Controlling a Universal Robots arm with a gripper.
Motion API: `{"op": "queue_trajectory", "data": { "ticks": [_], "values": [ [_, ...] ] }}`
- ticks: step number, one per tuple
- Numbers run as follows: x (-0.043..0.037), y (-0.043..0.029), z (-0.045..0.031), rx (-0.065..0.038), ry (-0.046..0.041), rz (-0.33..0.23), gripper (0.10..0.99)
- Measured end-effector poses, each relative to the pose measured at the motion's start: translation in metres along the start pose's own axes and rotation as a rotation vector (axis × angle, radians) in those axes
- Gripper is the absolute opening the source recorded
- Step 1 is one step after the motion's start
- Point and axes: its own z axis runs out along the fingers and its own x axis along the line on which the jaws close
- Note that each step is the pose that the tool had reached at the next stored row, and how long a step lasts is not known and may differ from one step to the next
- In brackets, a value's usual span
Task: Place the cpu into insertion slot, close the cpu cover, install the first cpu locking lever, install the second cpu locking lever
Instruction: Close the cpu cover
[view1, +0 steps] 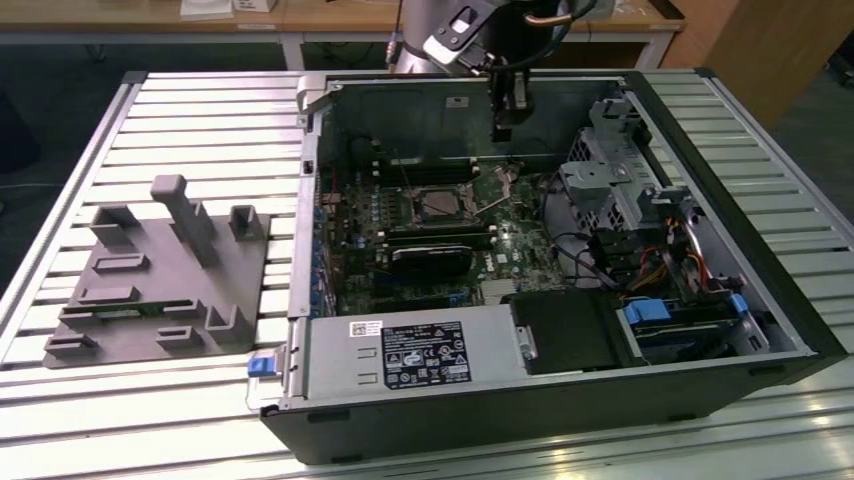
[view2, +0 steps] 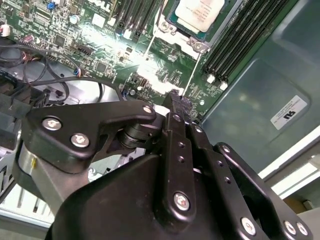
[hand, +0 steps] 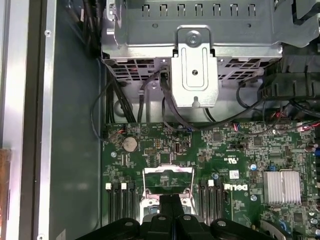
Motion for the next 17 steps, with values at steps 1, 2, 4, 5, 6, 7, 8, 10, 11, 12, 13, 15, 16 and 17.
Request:
{"op": "queue_trajectory", "data": {
  "ticks": [1, 2, 4, 5, 6, 7, 8, 10, 11, 12, 13, 15, 16, 17],
  "values": [
    [0.0, -0.0001, 0.0013, 0.0, 0.0, 0.0, 0.106],
    [0.0, -0.0002, 0.0025, 0.0, -0.0001, 0.0, 0.106],
    [-0.0001, -0.0004, 0.0049, 0.0, -0.0002, 0.0, 0.106],
    [-0.0001, -0.0005, 0.006, 0.0, -0.0001, 0.0, 0.106],
    [-0.0001, -0.0006, 0.0072, 0.0, -0.0001, 0.0, 0.106],
    [-0.0001, -0.0007, 0.0082, 0.0, -0.0001, 0.0, 0.106],
    [-0.0001, -0.0007, 0.0093, 0.0, 0.0, 0.0, 0.106],
    [-0.0001, -0.0009, 0.0115, 0.0, 0.0, 0.0, 0.106],
    [-0.0001, -0.001, 0.0126, 0.0, 0.0, 0.0, 0.106],
    [-0.0001, -0.0011, 0.0137, 0.0, 0.0, 0.0, 0.106],
    [-0.0001, -0.0012, 0.0147, 0.0, 0.0, 0.0, 0.106],
    [-0.0001, -0.0013, 0.0169, 0.0, 0.0, 0.0, 0.106],
    [-0.0001, -0.0015, 0.018, 0.0, 0.0, 0.0, 0.106],
    [-0.0002, -0.0015, 0.019, 0.0, -0.0001, 0.0, 0.106]
  ]
}}
